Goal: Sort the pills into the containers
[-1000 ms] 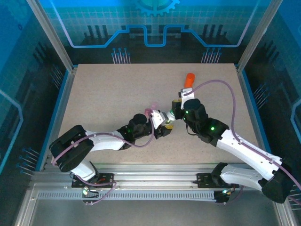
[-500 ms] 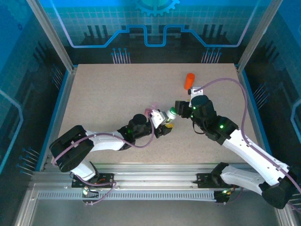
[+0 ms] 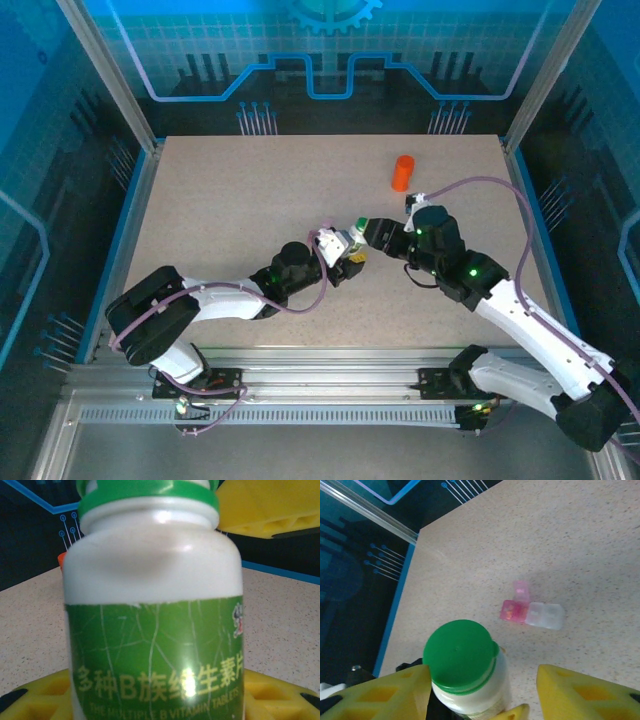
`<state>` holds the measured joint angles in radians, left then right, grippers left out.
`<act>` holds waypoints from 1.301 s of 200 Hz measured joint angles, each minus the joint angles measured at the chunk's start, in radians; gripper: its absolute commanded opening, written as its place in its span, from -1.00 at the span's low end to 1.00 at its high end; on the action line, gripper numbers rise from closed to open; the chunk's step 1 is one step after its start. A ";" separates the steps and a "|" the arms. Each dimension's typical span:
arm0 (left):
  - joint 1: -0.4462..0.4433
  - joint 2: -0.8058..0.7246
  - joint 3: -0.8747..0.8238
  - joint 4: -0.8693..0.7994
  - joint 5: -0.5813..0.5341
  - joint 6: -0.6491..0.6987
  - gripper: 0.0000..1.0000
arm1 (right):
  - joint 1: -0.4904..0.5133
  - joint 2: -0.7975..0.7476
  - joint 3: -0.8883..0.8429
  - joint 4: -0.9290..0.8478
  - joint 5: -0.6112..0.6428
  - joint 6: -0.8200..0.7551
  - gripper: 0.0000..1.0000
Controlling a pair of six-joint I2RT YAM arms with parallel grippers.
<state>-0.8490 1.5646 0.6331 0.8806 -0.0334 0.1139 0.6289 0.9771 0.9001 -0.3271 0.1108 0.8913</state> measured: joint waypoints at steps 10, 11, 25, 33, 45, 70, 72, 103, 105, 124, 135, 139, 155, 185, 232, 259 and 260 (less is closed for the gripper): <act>0.000 0.000 0.000 0.004 0.000 0.000 -1.00 | 0.000 0.010 0.000 0.016 -0.012 0.011 0.12; 0.000 0.000 0.000 0.005 0.000 0.000 -1.00 | 0.000 0.011 0.000 0.017 -0.012 0.010 0.12; 0.000 0.000 0.000 0.008 -0.001 0.000 -1.00 | 0.000 0.026 0.000 0.040 -0.024 0.022 0.12; 0.000 0.000 0.000 0.008 -0.001 0.000 -1.00 | 0.002 0.035 0.000 0.051 -0.026 0.023 0.12; 0.000 0.000 0.000 0.008 -0.001 0.000 -1.00 | 0.008 0.050 0.000 0.064 -0.026 0.025 0.11; 0.000 0.000 0.000 0.015 0.000 0.000 -1.00 | 0.018 0.070 0.000 0.079 -0.020 0.025 0.08; 0.000 0.001 0.000 0.016 0.000 0.000 -1.00 | 0.018 0.071 0.000 0.081 -0.019 0.025 0.07; -0.002 0.008 0.000 0.035 -0.001 -0.001 -1.00 | 0.021 0.074 0.000 0.109 -0.010 0.042 -0.03; -0.003 0.008 0.000 0.037 -0.001 -0.001 -1.00 | 0.023 0.074 0.000 0.113 -0.010 0.044 -0.04; -0.004 0.013 0.000 0.050 -0.004 -0.004 -1.00 | 0.028 0.072 -0.013 0.141 0.008 0.068 -0.12; -0.004 0.019 0.000 0.052 -0.005 -0.005 -1.00 | 0.032 0.067 -0.032 0.163 0.021 0.085 -0.28; -0.004 0.022 0.000 0.052 -0.005 -0.005 -1.00 | 0.032 0.065 -0.038 0.168 0.023 0.086 -0.35; -0.004 0.034 0.000 0.052 -0.005 -0.010 -1.00 | 0.037 0.056 -0.063 0.186 0.045 0.118 -0.66; 0.008 0.041 -0.005 0.055 -0.027 -0.024 -1.00 | 0.045 0.012 -0.092 0.228 0.094 0.153 -1.00; -0.024 0.043 -0.006 0.060 0.020 -0.018 -1.00 | 0.061 0.008 -0.124 0.301 0.137 0.103 -1.00; -0.027 0.043 -0.008 0.061 0.030 -0.009 -1.00 | 0.065 0.006 -0.125 0.296 0.146 0.080 -0.41; -0.027 0.043 -0.008 0.061 0.031 -0.009 -1.00 | 0.065 0.006 -0.125 0.295 0.146 0.079 -0.39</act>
<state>-0.8764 1.6077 0.6250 0.9417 -0.0029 0.1051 0.6937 0.9833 0.7753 -0.0319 0.2569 0.9703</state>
